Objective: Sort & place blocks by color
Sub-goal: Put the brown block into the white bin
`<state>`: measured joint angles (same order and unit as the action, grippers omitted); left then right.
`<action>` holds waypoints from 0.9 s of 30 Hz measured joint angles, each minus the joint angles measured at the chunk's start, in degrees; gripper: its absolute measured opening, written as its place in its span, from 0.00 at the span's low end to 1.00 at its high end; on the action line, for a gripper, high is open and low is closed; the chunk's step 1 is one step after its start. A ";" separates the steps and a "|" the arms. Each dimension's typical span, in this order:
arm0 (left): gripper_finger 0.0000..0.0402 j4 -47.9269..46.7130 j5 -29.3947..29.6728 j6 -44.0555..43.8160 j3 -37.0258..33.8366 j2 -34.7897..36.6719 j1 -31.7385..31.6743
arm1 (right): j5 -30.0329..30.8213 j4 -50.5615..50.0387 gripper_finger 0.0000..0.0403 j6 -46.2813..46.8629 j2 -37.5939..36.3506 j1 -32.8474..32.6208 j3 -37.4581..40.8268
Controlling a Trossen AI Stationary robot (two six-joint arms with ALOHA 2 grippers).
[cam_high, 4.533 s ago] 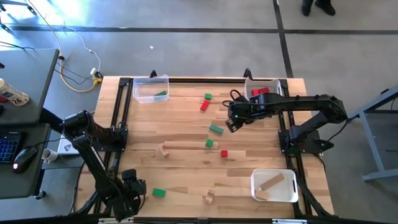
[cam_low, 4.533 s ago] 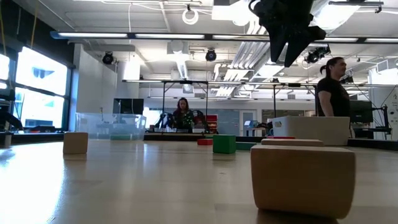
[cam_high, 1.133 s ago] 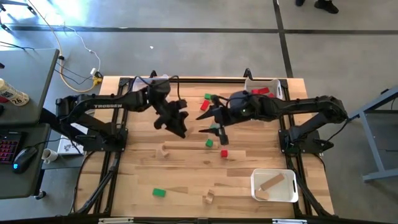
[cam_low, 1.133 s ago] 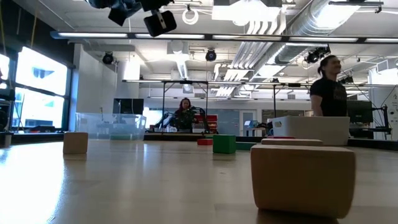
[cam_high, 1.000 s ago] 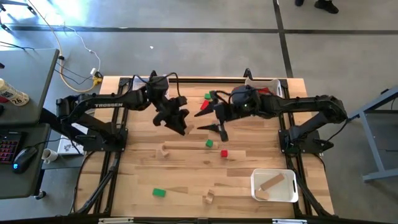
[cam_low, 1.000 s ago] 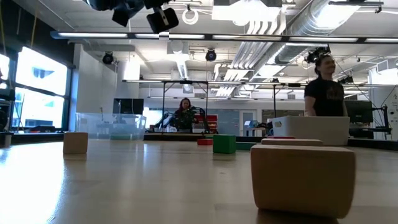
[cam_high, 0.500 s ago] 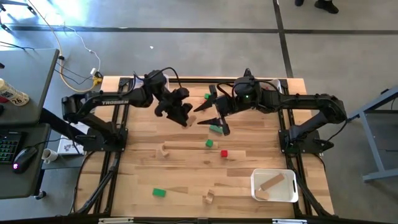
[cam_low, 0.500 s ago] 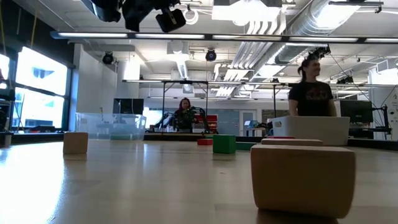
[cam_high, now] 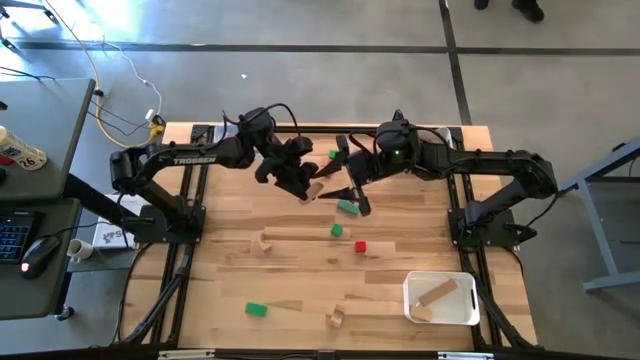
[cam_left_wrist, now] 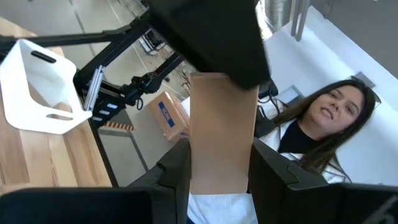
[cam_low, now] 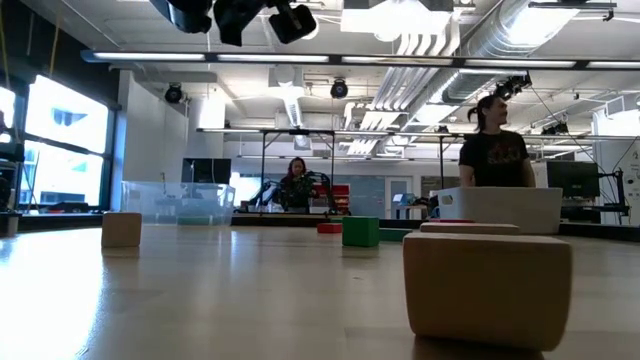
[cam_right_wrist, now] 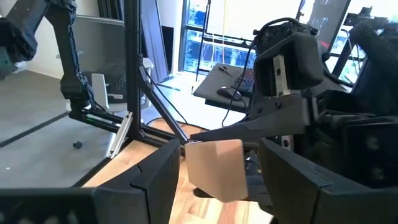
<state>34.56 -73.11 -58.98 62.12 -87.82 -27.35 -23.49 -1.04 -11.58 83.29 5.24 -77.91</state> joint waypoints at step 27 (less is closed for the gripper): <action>0.31 -0.06 3.50 3.66 2.00 -1.56 -0.04 | -0.68 -4.47 0.08 0.06 -0.14 0.39 0.00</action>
<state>34.50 -69.62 -55.32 64.12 -89.39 -27.40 -24.18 -5.51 -11.51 83.14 5.63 -77.91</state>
